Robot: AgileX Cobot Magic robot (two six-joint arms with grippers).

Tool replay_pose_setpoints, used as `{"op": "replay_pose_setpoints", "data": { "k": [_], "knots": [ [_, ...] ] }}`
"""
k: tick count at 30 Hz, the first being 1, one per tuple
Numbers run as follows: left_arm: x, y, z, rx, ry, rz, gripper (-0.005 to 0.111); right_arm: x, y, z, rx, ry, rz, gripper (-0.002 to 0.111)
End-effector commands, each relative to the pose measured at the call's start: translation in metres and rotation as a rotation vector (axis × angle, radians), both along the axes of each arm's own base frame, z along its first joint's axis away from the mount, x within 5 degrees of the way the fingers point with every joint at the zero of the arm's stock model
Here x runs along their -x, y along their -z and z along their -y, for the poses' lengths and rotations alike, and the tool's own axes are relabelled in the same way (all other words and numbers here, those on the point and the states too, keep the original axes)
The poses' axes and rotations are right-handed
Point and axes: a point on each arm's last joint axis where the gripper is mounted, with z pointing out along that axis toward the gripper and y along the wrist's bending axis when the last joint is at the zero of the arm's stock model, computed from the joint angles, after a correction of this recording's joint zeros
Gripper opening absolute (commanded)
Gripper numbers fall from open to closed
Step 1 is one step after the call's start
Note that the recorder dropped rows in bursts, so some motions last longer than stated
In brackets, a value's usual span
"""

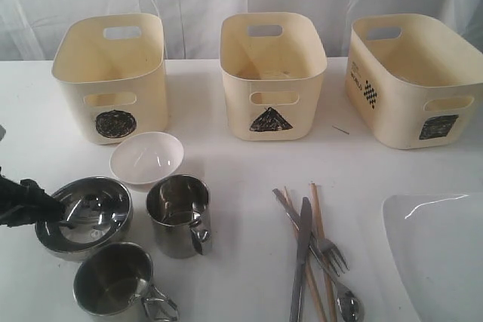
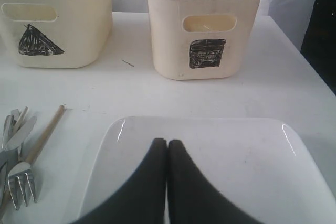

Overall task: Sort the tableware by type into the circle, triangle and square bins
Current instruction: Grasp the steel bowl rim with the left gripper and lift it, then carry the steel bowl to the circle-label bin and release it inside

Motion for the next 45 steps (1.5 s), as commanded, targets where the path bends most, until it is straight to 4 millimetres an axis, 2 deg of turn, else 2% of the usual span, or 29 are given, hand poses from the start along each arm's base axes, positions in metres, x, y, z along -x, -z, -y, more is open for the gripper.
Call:
{"op": "replay_pose_setpoints", "data": {
  "k": [1, 7, 12, 15, 16, 18, 21, 24, 27, 30, 33, 36, 39, 41, 42, 43, 44, 45],
  "knots": [
    [-0.005, 0.012, 0.001, 0.025, -0.007, -0.018, 0.057, 0.0, 0.0, 0.0, -0.006, 0.0, 0.008, 0.0],
    [-0.007, 0.027, 0.001, -0.006, 0.064, -0.019, 0.045, 0.0, 0.0, 0.0, -0.006, 0.0, 0.008, 0.0],
    [-0.008, 0.03, 0.001, -0.009, 0.075, -0.018, 0.019, 0.0, 0.0, 0.0, -0.006, 0.0, 0.008, 0.0],
    [-0.014, 0.02, 0.0, -0.017, 0.087, 0.028, 0.002, 0.0, 0.0, 0.0, -0.006, 0.0, 0.008, 0.0],
    [-0.016, 0.014, -0.002, -0.008, 0.091, 0.05, 0.0, 0.0, 0.0, 0.0, -0.006, 0.0, 0.008, 0.0],
    [-0.019, -0.005, -0.002, 0.026, 0.102, 0.104, 0.0, 0.0, 0.0, 0.0, -0.006, 0.0, 0.008, 0.0],
    [-0.02, -0.044, -0.002, 0.112, 0.089, 0.18, 0.0, 0.0, 0.0, 0.0, -0.006, 0.0, 0.008, 0.0],
    [-0.019, -0.093, 0.002, 0.16, 0.095, 0.307, 0.0, 0.0, 0.0, 0.0, -0.006, 0.0, 0.008, 0.0],
    [-0.023, -0.151, 0.004, 0.18, 0.095, 0.567, 0.0, 0.0, 0.0, 0.0, -0.006, 0.0, 0.008, 0.0],
    [-0.033, -0.214, -0.001, 0.238, -0.03, 0.925, 0.0, 0.0, 0.0, 0.0, -0.006, 0.0, 0.008, 0.0],
    [-0.038, -0.249, -0.003, 0.203, -0.002, 1.091, 0.0, 0.0, 0.0, 0.0, -0.006, 0.0, 0.008, 0.0],
    [-0.047, -0.271, -0.004, 0.18, 0.021, 1.167, 0.0, 0.0, 0.0, 0.0, -0.006, 0.0, 0.01, 0.0],
    [-0.068, -0.273, -0.01, 0.128, 0.004, 1.184, 0.0, 0.0, 0.0, 0.0, -0.006, 0.0, 0.01, 0.0],
    [-0.093, -0.264, -0.013, 0.093, -0.056, 1.144, 0.0, 0.0, 0.0, 0.0, -0.006, 0.0, 0.01, 0.0],
    [-0.122, -0.245, -0.013, 0.068, -0.11, 1.079, 0.0, 0.0, 0.0, 0.0, -0.006, 0.0, 0.01, 0.0],
    [-0.137, -0.235, -0.012, 0.058, -0.139, 1.043, 0.0, 0.0, 0.0, 0.0, -0.006, 0.0, 0.01, 0.0],
    [-0.165, -0.216, -0.01, 0.096, -0.299, 0.921, 0.0, 0.0, 0.0, 0.0, -0.006, 0.0, 0.01, 0.0],
    [-0.176, -0.206, -0.008, 0.122, -0.415, 0.847, 0.0, 0.0, 0.0, 0.0, -0.006, 0.0, 0.01, 0.0]
  ]
}}
